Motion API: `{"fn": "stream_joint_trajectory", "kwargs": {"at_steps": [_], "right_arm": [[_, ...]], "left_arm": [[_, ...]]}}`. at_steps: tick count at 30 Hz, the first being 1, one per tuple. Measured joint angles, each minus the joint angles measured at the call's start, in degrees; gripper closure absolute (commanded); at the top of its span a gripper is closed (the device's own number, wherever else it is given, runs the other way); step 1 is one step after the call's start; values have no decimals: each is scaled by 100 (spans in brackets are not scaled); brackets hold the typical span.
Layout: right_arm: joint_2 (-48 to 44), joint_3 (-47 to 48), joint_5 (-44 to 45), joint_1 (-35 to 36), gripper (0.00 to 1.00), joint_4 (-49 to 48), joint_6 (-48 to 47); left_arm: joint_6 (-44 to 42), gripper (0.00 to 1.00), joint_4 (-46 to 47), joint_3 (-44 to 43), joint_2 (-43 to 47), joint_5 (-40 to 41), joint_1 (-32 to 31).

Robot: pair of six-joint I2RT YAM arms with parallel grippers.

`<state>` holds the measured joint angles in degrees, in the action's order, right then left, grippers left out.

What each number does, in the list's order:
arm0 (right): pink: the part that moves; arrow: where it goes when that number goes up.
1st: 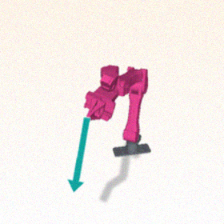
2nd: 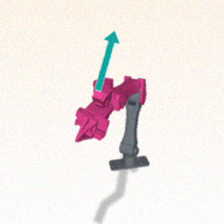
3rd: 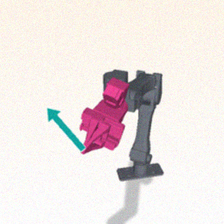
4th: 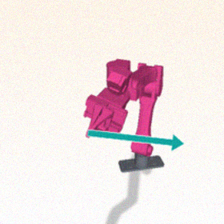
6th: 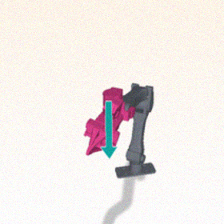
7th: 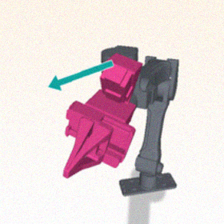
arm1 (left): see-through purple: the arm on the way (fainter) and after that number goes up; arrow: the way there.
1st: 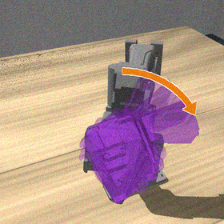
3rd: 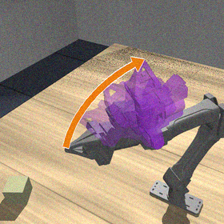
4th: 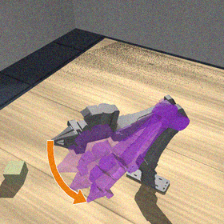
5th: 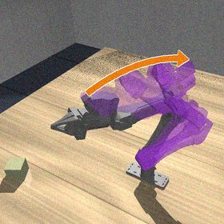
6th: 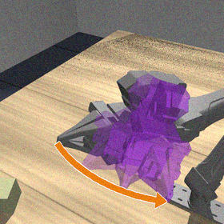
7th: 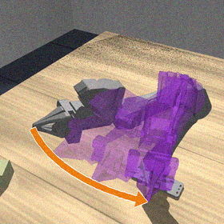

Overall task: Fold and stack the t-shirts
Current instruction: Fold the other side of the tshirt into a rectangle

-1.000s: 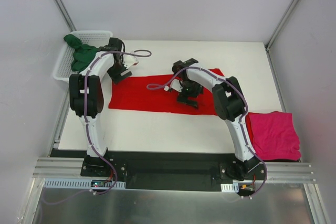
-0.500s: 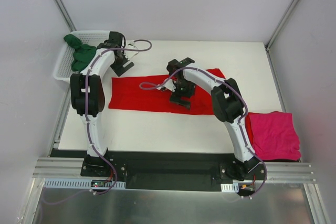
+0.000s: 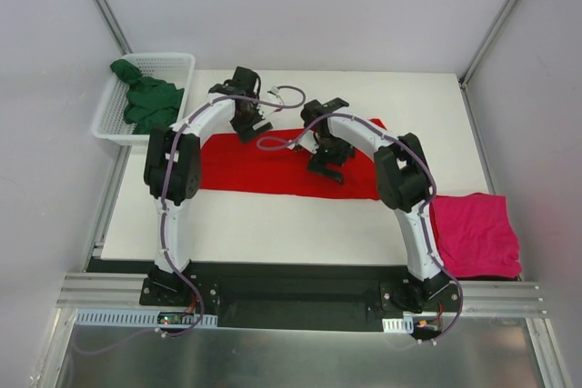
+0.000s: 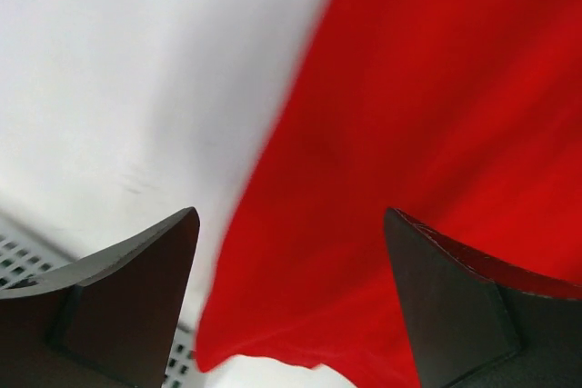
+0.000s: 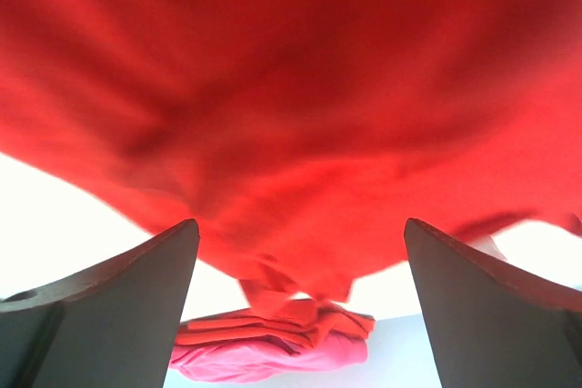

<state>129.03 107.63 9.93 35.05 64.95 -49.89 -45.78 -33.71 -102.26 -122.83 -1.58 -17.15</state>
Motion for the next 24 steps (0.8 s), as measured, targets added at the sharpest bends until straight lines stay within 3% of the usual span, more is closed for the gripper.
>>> {"fn": "stream_joint_trajectory", "kwargs": {"at_steps": [4,13,19,24], "right_arm": [[-72,2,343,-413,1,-195,39],[-72,129,728,-927,1,-514,37],[-70,142,743,-940,1,-1008,-17],[-70,142,737,-992,1,-1591,-118]], "left_arm": [[44,17,-55,782,623,-149,-260],[236,17,-111,2258,2129,-136,-146],[334,17,-173,2970,2308,-140,-153],[413,18,-184,3051,2291,-144,-81]]}}
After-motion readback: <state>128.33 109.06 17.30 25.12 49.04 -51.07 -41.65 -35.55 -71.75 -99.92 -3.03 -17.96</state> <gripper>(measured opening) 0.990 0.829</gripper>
